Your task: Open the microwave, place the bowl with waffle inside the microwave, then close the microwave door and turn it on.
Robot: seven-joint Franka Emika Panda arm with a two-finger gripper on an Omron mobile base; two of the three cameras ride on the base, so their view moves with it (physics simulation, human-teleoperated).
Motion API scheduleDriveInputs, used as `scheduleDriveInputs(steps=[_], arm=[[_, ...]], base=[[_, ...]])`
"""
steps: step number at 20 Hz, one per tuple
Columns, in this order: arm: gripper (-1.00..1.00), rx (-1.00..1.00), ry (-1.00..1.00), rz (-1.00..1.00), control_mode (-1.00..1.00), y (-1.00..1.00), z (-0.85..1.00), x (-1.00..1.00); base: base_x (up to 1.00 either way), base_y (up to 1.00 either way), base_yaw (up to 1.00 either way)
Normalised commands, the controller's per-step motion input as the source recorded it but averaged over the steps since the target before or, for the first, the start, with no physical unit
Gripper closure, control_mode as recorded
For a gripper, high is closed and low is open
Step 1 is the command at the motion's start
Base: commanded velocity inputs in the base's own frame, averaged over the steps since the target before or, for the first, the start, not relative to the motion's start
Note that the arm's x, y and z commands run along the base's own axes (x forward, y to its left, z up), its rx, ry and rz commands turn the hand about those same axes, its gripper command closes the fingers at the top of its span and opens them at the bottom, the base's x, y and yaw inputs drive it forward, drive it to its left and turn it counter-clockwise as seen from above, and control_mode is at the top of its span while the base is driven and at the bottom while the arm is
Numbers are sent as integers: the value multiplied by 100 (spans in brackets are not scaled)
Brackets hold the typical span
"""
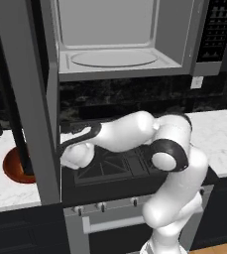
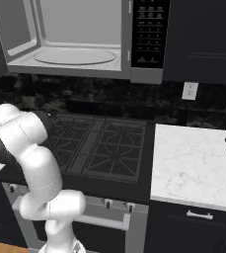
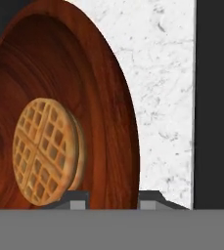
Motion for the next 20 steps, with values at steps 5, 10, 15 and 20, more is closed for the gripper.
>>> scheduleDriveInputs(steps=[5, 10, 15, 20], arm=[[100, 9, 0, -14, -100, -98, 46, -38], [100, 0, 8, -16, -100, -95, 42, -25], [100, 0, 5, -18, -100, -82, 38, -28], [100, 0, 0, -18, -100, -48, 77, -9]], base=[[0, 0, 0], [0, 0, 0], [0, 0, 0], [0, 0, 0]])
